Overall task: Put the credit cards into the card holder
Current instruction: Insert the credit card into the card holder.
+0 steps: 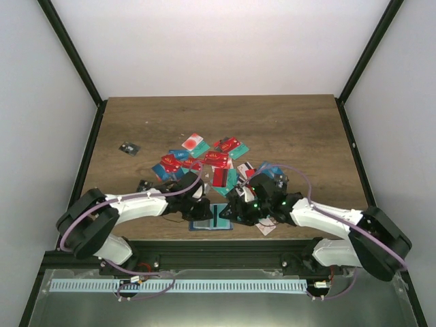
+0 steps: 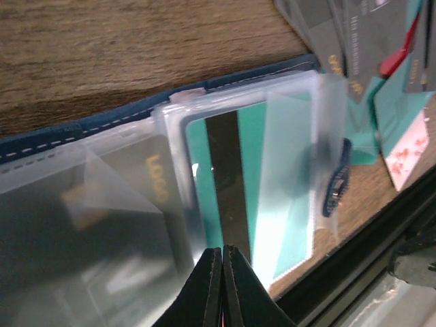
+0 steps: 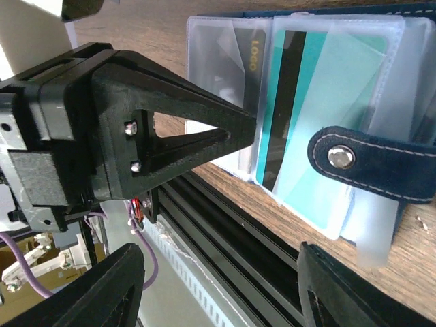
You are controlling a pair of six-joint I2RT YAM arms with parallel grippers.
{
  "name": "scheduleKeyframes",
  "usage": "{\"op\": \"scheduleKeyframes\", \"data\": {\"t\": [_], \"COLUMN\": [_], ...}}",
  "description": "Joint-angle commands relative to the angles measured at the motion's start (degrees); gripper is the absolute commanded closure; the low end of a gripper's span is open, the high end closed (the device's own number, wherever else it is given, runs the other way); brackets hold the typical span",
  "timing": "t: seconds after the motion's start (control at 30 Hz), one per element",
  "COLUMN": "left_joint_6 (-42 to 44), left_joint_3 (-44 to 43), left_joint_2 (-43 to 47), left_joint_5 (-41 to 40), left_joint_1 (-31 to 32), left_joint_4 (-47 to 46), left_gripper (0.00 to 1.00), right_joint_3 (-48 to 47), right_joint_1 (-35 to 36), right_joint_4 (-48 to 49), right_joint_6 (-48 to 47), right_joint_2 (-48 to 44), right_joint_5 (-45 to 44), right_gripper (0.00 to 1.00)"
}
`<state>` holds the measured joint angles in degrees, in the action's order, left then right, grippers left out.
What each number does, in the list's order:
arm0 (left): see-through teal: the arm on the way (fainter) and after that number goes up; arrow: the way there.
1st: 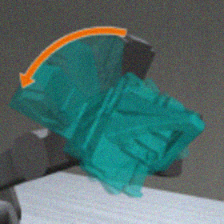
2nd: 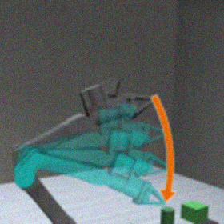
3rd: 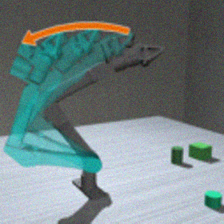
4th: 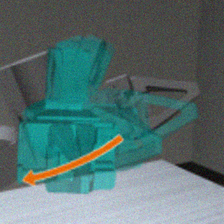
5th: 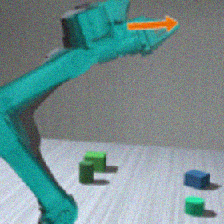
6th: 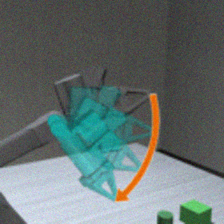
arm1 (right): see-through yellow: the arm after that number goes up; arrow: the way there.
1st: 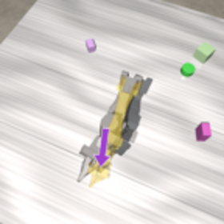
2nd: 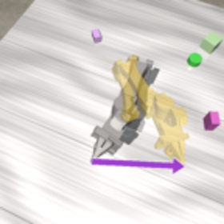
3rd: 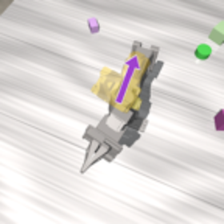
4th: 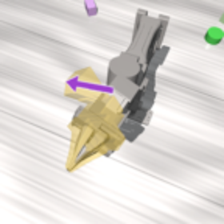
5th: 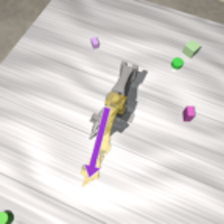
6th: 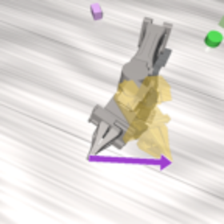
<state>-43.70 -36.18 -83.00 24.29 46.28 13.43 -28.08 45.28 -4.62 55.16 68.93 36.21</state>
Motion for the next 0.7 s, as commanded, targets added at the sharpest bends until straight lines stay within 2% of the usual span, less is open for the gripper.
{"op": "scheduleKeyframes", "data": {"t": [0.0, 0.27, 0.67], "left_joint_6": [2.1, 3.2, 3.4], "left_joint_3": [-2.2, -3.2, -3.3], "left_joint_2": [-3.4, -6.2, -8.8], "left_joint_5": [-0.7, -1.8, -1.2], "left_joint_1": [0.4, 0.5, 0.5], "left_joint_4": [1.1, 2.8, 1.2], "left_gripper": [0.96, 0.96, 0.96], "right_joint_3": [-0.1, -0.5, -2.6], "right_joint_1": [1.2, 1.4, 1.5], "right_joint_4": [5.6, 7.9, 3.4], "right_joint_6": [0.5, 0.2, -2.8], "right_joint_2": [2.7, 7.6, 10.6], "right_joint_5": [-1.2, -1.3, -4.0], "right_gripper": [0.37, 0.37, 0.37]}}
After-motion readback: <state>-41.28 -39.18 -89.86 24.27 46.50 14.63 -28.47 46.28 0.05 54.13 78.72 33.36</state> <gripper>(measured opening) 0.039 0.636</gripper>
